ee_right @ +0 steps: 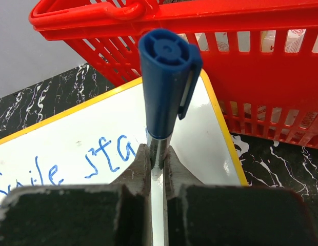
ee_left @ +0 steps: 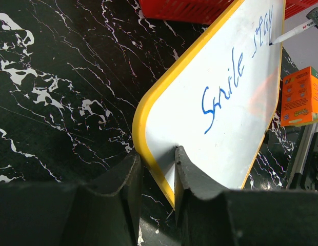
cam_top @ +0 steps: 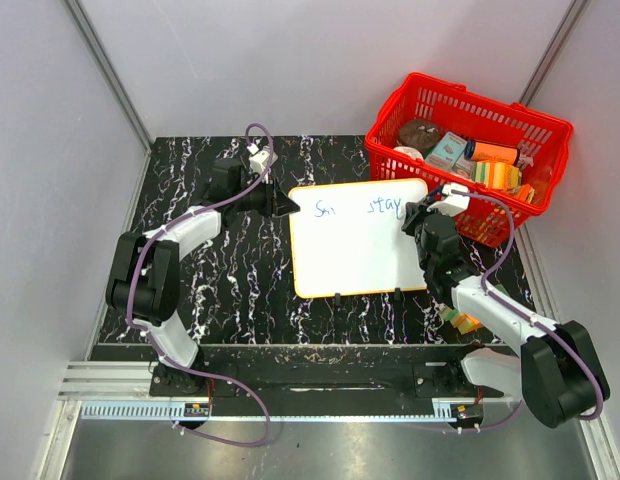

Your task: Write a sentence on the whiteboard

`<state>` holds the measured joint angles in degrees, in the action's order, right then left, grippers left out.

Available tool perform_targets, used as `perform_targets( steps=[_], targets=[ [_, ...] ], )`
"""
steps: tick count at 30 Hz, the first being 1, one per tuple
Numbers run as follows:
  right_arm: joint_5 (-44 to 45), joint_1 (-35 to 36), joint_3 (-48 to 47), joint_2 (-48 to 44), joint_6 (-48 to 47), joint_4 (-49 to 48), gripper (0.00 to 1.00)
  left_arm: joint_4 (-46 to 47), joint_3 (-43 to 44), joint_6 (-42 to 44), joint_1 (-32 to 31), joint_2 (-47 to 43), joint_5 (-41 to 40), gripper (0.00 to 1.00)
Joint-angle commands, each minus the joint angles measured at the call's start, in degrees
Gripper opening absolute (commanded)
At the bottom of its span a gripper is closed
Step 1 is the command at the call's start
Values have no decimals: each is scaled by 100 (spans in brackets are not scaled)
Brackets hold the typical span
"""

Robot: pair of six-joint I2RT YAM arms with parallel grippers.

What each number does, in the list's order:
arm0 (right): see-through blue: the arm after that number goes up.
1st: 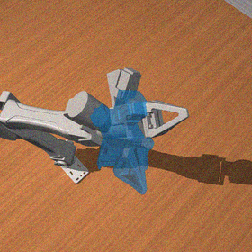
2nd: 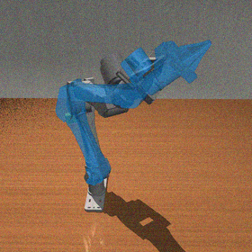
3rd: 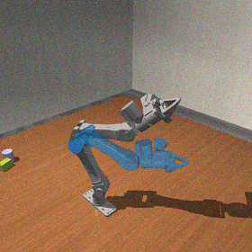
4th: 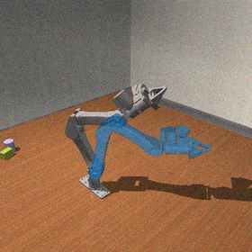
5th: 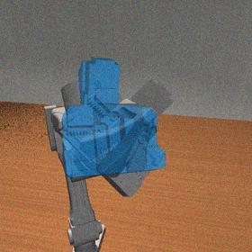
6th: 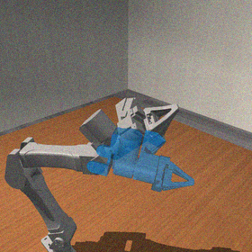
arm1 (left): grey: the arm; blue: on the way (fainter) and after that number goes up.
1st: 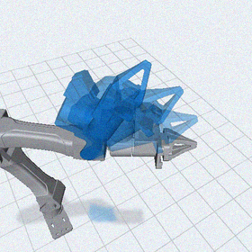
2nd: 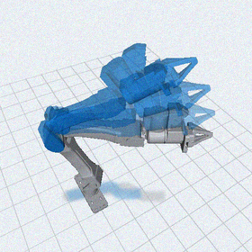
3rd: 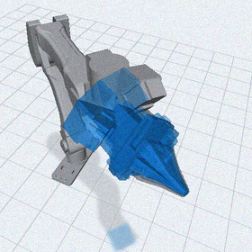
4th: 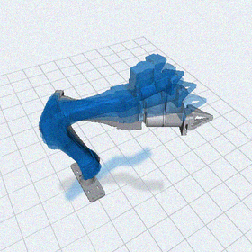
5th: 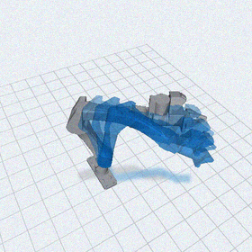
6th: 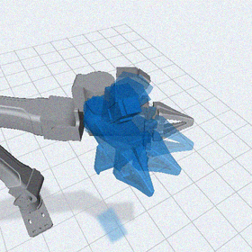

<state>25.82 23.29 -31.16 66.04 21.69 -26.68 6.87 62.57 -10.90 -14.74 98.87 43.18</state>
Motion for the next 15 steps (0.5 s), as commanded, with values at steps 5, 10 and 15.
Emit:
perform_targets(
  steps=[5,10,15],
  targets=[
    [-209,-35,-83,-433,10,339,0,-661,-175,1028,-371,405,-837,0],
    [-341,-26,-154,-846,-7,426,0,-661,-175,1028,-371,396,-846,0],
    [-420,-26,-207,-988,-95,488,0,-661,-175,1019,-380,396,-846,0]
  ],
)
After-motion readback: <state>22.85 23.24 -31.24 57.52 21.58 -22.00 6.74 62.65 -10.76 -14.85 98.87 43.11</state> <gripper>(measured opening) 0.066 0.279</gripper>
